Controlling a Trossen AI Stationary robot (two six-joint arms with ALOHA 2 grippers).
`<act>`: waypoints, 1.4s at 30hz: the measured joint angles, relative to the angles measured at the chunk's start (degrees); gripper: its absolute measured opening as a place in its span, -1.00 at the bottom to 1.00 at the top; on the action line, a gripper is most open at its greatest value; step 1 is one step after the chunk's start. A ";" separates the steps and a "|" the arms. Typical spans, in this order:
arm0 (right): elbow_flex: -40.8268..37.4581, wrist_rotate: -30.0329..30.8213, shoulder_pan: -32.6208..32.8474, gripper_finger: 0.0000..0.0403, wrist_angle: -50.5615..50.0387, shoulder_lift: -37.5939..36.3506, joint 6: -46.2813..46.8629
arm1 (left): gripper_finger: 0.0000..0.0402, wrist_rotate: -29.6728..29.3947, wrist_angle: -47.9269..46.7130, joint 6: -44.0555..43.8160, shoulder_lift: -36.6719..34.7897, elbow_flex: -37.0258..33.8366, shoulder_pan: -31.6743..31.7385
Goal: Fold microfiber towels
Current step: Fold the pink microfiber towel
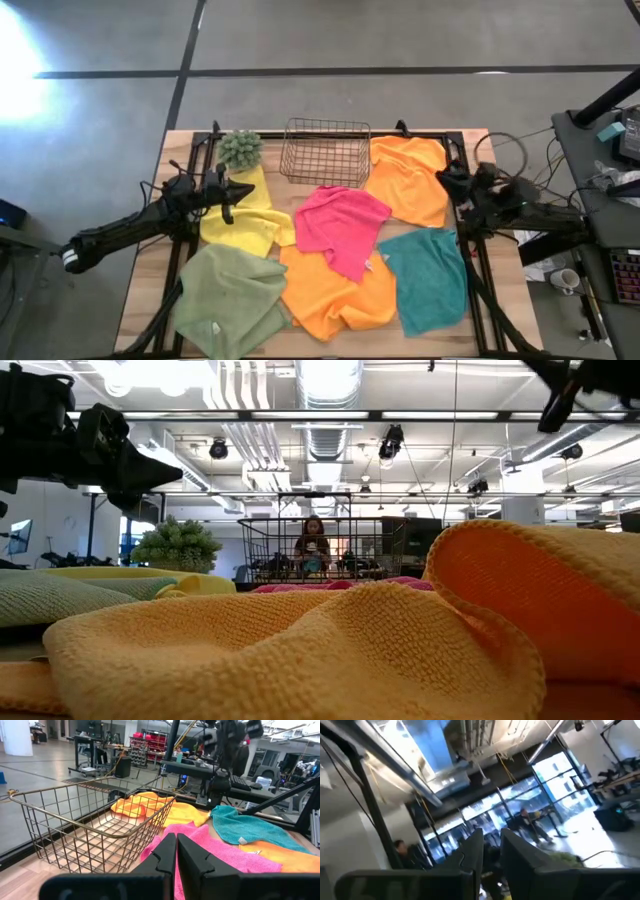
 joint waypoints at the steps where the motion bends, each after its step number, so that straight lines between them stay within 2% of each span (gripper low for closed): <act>1: 2.98 -0.02 0.00 -0.71 -3.39 1.40 -1.30 | -1.00 0.00 -0.01 0.00 0.02 0.00 0.00; 4: 11.90 0.07 0.00 -0.71 -15.34 6.55 -2.36 | -1.00 0.00 0.00 0.45 0.02 0.00 0.00; 9: 25.66 -0.87 0.00 -0.71 -31.63 17.40 0.93 | -1.00 0.00 0.01 0.39 0.02 0.00 0.00; 13: 34.38 -8.64 0.02 -0.71 -44.80 26.03 3.20 | -1.00 0.00 0.01 0.35 0.02 0.00 0.01; 17: 39.17 -17.83 0.73 -0.71 -53.82 33.90 5.13 | -1.00 -0.02 0.03 0.33 0.00 0.00 0.00; 19: 40.21 -19.85 2.19 -0.71 -55.45 37.55 4.86 | -1.00 -0.01 0.02 0.31 0.00 0.00 0.01; 24: 41.87 -19.73 8.03 -0.71 -56.01 44.68 3.91 | -1.00 -0.02 0.05 0.24 0.00 0.00 0.02; 35: 46.25 -6.47 22.25 -0.71 -55.78 59.77 5.38 | -1.00 -0.02 0.10 0.20 0.02 0.00 0.00; 42: 53.29 -4.47 25.46 -0.71 -56.37 68.82 5.53 | -1.00 0.00 0.10 -0.02 0.00 0.00 0.00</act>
